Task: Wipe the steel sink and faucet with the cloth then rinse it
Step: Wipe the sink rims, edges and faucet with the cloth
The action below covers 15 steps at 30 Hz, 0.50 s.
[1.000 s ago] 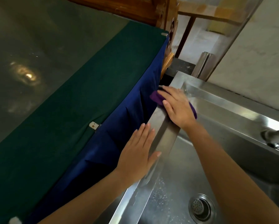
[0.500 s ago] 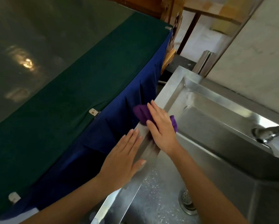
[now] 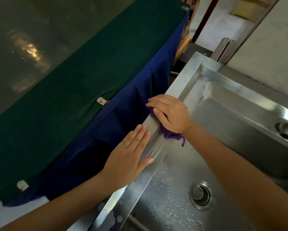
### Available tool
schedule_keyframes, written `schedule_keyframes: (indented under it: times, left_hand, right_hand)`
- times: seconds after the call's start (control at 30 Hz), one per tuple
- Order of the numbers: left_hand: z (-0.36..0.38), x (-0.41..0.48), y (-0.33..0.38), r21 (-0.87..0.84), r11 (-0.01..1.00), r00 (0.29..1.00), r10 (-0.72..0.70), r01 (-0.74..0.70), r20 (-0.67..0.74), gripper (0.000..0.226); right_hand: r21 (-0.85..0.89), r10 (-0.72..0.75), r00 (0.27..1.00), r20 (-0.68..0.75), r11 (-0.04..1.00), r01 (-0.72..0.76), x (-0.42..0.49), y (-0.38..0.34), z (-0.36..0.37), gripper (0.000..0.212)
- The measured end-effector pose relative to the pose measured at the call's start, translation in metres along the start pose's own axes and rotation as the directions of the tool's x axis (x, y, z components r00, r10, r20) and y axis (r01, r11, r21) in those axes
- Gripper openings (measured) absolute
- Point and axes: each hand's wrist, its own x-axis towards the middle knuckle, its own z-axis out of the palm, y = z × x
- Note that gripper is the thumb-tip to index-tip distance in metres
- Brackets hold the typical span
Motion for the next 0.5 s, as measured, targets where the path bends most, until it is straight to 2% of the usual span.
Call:
schedule_keyframes:
  times: [0.2,0.5]
  left_hand:
    - [0.002,-0.036,-0.003,0.020,1.000,0.999,-0.005,0.004,0.050,0.069]
    - [0.003,-0.065,-0.006,0.025,0.999,0.998,0.036,-0.037,0.059,0.068]
  right_hand:
    - [0.028,0.144,0.975,-0.168,0.990,-0.141,-0.005,-0.020,0.015,0.030]
    - [0.088,0.211,0.954,-0.212,0.977,-0.196,-0.017,-0.072,0.034,0.029]
